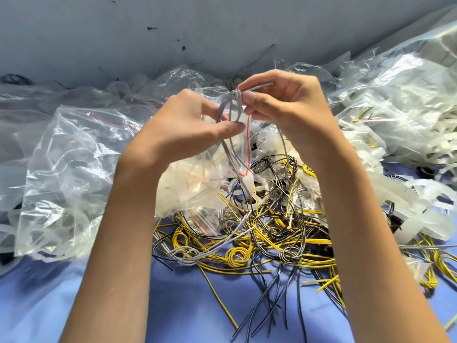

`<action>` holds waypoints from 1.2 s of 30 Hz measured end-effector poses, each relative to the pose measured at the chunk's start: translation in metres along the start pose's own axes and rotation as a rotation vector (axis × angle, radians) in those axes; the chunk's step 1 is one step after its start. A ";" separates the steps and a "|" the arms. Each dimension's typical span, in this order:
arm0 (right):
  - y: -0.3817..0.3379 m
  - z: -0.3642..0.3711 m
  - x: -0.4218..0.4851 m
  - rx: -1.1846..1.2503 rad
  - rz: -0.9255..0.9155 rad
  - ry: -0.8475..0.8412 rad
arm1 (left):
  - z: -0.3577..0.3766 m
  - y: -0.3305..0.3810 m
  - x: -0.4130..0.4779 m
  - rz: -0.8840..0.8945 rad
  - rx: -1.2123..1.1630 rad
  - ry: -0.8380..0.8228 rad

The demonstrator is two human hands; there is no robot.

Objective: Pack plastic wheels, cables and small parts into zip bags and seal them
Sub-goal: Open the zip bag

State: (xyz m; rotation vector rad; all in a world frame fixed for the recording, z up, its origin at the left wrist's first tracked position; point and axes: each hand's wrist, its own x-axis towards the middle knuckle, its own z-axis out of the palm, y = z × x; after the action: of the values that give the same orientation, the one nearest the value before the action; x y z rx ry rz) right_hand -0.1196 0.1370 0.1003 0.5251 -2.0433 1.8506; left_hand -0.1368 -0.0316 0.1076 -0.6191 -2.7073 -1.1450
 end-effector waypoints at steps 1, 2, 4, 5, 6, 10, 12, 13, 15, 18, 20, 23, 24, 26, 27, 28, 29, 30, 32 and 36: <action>0.000 0.000 0.000 -0.018 0.007 -0.007 | 0.001 -0.001 0.000 0.001 0.008 0.023; 0.001 0.000 0.000 -0.036 0.016 -0.013 | 0.001 -0.002 0.001 -0.005 0.013 0.039; 0.002 0.000 0.000 -0.092 0.030 -0.004 | 0.001 -0.003 0.002 -0.028 0.022 0.045; 0.003 -0.001 0.001 -0.128 0.039 0.011 | 0.000 -0.002 0.001 -0.038 0.027 0.037; 0.004 -0.001 0.002 -0.159 0.050 0.027 | -0.001 -0.003 0.001 -0.048 0.031 0.027; 0.008 0.000 0.005 -0.265 0.104 0.117 | -0.002 -0.006 0.002 -0.084 0.042 0.014; 0.010 0.002 0.006 -0.319 0.121 0.168 | -0.003 -0.008 0.003 -0.097 0.055 0.018; 0.011 0.003 0.006 -0.343 0.124 0.191 | -0.004 -0.008 0.002 -0.099 0.059 0.015; 0.012 0.003 0.007 -0.411 0.119 0.234 | -0.006 -0.007 0.000 -0.112 0.063 0.007; 0.012 0.001 0.007 -0.468 0.127 0.266 | -0.011 -0.007 -0.001 -0.127 0.103 0.002; 0.012 -0.001 0.008 -0.475 0.127 0.274 | -0.012 -0.004 -0.002 -0.115 0.143 0.002; 0.013 -0.001 0.009 -0.509 0.111 0.307 | -0.008 -0.001 -0.001 -0.105 0.151 -0.012; 0.015 0.000 0.010 -0.518 0.113 0.316 | -0.007 -0.001 -0.001 -0.099 0.153 -0.018; 0.017 -0.001 0.010 -0.527 0.138 0.303 | -0.006 -0.002 -0.001 -0.088 0.146 -0.016; 0.017 -0.004 0.010 -0.515 0.159 0.276 | -0.006 -0.003 0.000 -0.083 0.132 -0.006; 0.016 -0.007 0.010 -0.487 0.183 0.242 | -0.006 -0.004 -0.001 -0.081 0.109 0.012; 0.015 -0.010 0.009 -0.442 0.210 0.211 | -0.005 -0.005 -0.001 -0.080 0.075 0.038; 0.013 -0.012 0.008 -0.376 0.242 0.183 | -0.005 -0.005 -0.001 -0.080 0.036 0.065; 0.009 -0.013 0.006 -0.230 0.308 0.103 | -0.002 -0.005 0.000 -0.088 -0.018 0.107; 0.002 -0.007 0.004 -0.156 0.312 -0.115 | 0.001 -0.005 0.004 -0.115 -0.070 0.140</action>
State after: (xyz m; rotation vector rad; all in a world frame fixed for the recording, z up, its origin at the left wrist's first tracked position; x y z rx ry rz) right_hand -0.1236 0.1437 0.1013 0.2890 -2.4395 1.8395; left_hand -0.1429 -0.0326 0.1047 -0.3801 -2.6236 -1.2649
